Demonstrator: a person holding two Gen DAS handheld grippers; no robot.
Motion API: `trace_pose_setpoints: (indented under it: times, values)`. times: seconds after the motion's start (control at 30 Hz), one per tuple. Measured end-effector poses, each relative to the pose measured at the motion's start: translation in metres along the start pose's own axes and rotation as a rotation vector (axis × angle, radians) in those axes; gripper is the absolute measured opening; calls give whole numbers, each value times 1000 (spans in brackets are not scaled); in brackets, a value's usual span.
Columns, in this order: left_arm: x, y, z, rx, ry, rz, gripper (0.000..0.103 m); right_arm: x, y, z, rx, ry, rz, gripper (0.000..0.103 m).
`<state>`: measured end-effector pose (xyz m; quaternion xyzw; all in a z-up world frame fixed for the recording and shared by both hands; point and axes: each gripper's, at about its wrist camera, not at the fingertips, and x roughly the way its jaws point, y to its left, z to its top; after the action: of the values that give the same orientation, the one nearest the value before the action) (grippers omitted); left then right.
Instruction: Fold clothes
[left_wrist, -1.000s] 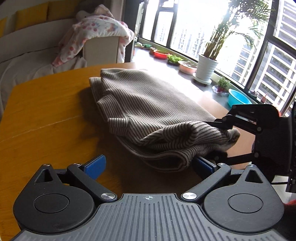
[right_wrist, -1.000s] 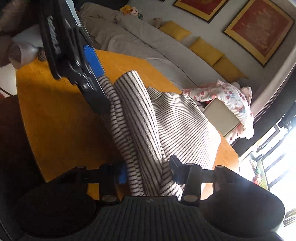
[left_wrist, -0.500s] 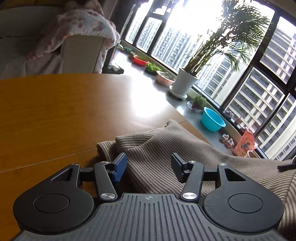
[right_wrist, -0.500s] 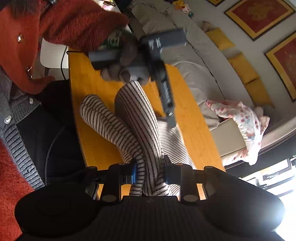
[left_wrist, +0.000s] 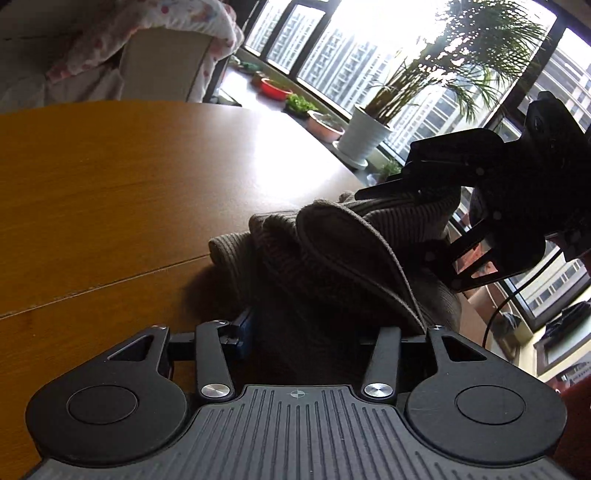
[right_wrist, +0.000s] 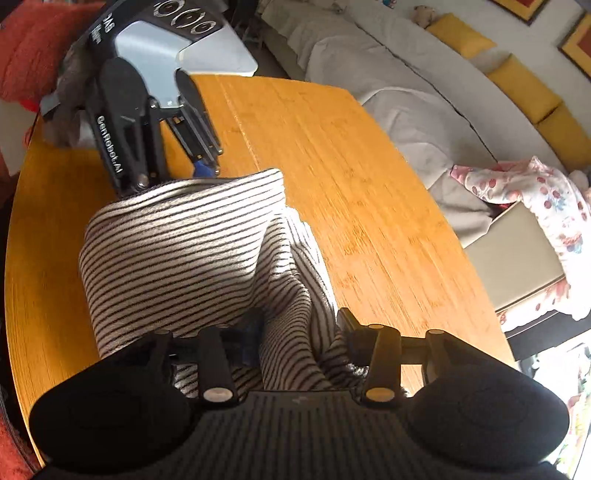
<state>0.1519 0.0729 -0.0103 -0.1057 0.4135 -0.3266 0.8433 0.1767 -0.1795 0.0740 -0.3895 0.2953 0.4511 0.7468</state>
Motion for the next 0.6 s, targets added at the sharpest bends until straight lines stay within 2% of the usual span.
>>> trace_pose_setpoints:
  times: [0.1,0.17,0.2,0.27,0.3,0.43,0.53,0.6]
  values:
    - [-26,5,4,-16,-67,-2,63,-8,-4,-13,109,-40,-65,64]
    - [-44,4,12,-24,-119,-21,75,-17,-4,-21,177,-64,-121,66]
    - [-49,2,16,-21,-137,-34,77,-22,-4,-24,207,-80,-142,66]
    - [-51,-9,22,14,-145,-62,86,-32,-3,-30,271,-117,-177,68]
    - [-52,-14,25,32,-149,-75,87,-38,-2,-33,301,-138,-187,71]
    - [-21,-34,30,112,-83,-49,84,-50,-12,-47,401,-203,-243,78]
    - [9,-41,36,152,-46,15,74,-58,-20,-56,445,-218,-276,85]
    - [18,-41,42,171,-60,72,74,-58,-27,-60,461,-210,-307,86]
